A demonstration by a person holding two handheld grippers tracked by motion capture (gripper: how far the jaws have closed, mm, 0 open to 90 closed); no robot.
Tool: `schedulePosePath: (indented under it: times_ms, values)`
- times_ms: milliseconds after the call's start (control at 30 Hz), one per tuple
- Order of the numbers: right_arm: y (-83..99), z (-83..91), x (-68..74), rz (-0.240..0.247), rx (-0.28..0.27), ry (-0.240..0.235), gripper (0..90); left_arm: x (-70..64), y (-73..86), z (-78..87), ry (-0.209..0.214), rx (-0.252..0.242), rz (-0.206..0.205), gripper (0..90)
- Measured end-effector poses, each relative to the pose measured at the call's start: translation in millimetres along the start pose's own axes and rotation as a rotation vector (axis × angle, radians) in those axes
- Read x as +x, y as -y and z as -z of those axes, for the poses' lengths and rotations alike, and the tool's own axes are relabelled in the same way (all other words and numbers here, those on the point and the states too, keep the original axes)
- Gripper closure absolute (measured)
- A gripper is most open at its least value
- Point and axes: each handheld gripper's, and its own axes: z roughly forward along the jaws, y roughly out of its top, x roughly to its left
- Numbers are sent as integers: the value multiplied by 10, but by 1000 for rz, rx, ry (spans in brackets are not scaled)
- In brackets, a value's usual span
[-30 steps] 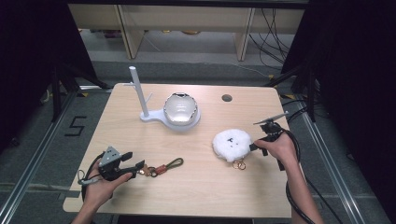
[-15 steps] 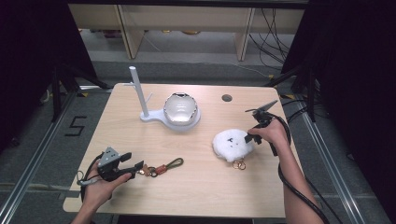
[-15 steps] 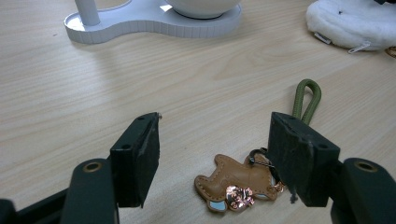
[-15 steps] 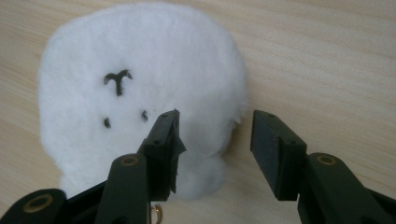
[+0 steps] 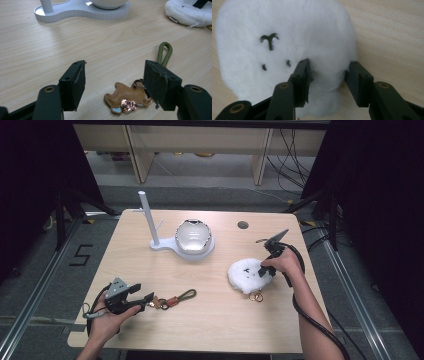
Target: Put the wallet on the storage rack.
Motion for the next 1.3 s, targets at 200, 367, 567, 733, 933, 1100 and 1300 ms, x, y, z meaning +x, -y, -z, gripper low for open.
schedulePosePath:
  times_ms: [200,367,567,733,933,1100,1300]
  values:
    - [20,-12,12,1,-15,-18,743,-1,10,-9,4,-6,8,337]
    - [70,34,1,9,-27,-57,799,5,22,-13,7,-6,5,338]
    - [173,155,42,-3,-88,-73,809,9,19,-4,-2,-8,5,339]
    - [243,269,92,48,-179,-58,811,6,17,-3,-3,-9,3,339]
    - [295,483,248,34,-244,-14,814,7,21,3,-9,-11,5,340]
    - [294,648,433,47,-328,-9,815,19,25,6,-3,-24,5,340]
    - [278,755,496,161,-426,21,816,12,16,29,-18,-50,11,347]
